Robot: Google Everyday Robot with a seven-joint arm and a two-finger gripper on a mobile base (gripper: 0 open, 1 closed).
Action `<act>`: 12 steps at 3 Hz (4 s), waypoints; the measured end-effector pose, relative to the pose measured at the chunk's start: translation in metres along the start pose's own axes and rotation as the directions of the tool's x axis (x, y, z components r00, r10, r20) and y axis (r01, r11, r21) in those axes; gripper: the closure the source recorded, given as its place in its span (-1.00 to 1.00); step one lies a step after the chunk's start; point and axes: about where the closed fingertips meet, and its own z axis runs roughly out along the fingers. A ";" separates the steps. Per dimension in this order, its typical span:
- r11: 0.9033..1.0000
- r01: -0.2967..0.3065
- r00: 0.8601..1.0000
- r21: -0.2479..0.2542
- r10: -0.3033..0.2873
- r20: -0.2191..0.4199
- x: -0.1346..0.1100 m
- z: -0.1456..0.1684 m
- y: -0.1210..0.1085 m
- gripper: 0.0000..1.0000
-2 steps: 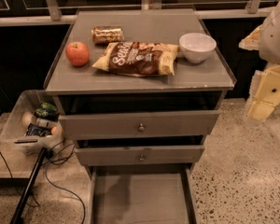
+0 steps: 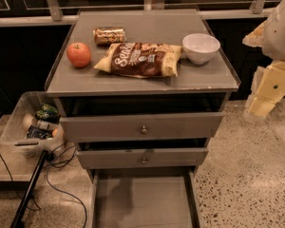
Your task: Place brown chip bag into bottom drawer
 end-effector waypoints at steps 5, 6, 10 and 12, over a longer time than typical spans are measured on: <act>0.998 -0.025 0.967 0.059 0.009 0.254 -0.061 0.028 -0.040 -1.00; 0.993 -0.010 0.940 0.120 -0.031 0.340 -0.100 0.031 -0.075 -1.00; 0.990 0.013 0.941 0.139 -0.059 0.332 -0.181 0.100 -0.142 -1.00; 0.996 0.027 0.949 0.085 -0.052 0.310 -0.195 0.148 -0.152 -1.00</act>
Offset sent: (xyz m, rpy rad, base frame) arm 0.0430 0.0093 -0.0179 0.2439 -0.0483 -0.0750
